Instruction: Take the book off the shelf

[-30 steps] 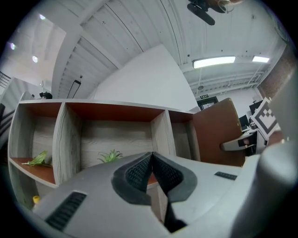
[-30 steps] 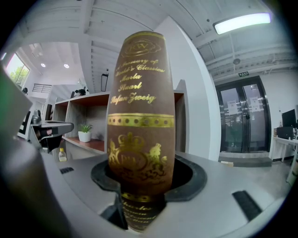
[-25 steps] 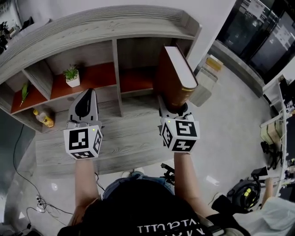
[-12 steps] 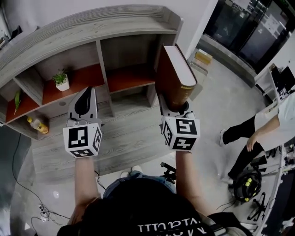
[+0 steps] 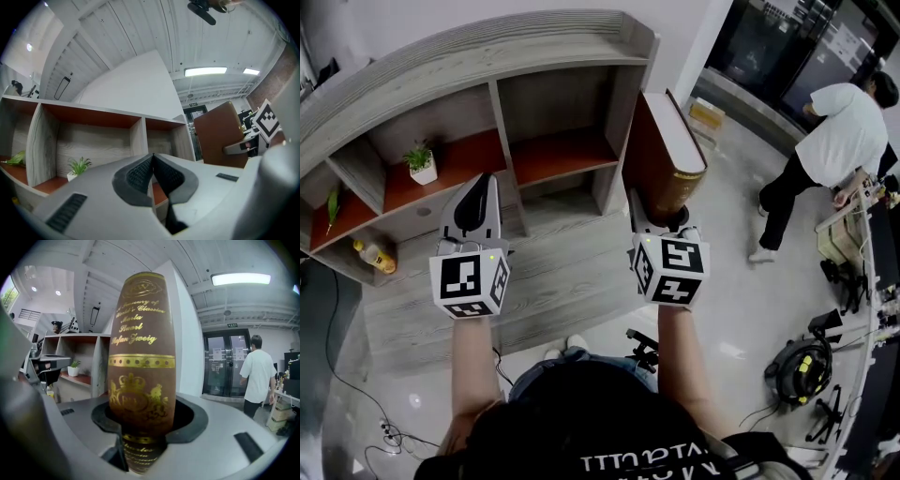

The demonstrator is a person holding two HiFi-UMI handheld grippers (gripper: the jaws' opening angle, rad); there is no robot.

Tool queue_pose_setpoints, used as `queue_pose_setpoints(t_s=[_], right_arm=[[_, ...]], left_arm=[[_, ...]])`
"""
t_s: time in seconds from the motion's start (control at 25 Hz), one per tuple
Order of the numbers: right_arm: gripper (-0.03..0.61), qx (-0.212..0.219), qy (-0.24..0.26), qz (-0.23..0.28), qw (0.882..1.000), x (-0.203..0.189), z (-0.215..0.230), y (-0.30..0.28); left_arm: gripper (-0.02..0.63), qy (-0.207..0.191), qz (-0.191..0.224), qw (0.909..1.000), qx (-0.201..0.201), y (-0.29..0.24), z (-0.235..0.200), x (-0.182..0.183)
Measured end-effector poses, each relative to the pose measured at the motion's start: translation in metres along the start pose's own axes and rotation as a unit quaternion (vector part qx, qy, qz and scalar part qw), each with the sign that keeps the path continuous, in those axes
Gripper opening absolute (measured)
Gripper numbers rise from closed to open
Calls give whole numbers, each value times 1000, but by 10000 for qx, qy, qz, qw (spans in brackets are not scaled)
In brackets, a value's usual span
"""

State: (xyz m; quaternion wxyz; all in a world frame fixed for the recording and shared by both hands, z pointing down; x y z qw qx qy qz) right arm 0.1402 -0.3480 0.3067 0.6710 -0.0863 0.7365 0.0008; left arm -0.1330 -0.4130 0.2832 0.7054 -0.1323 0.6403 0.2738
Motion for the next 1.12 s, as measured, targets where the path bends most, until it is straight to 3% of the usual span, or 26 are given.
queue_pose_setpoints(t_s=[1.12], right_arm=[[236, -167, -27, 300, 9994, 13, -5, 14]], left_arm=[[12, 63, 175, 9997, -165, 0, -2, 3]])
Point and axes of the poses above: the fingertips, and each gripper's own axes: y backward along the fingers, z to its right, x out of its top, the point moved 6 cm from there along y, backward along the fingers, and after that the axes turned 3 degrees about -x, right-handed, at the moved point
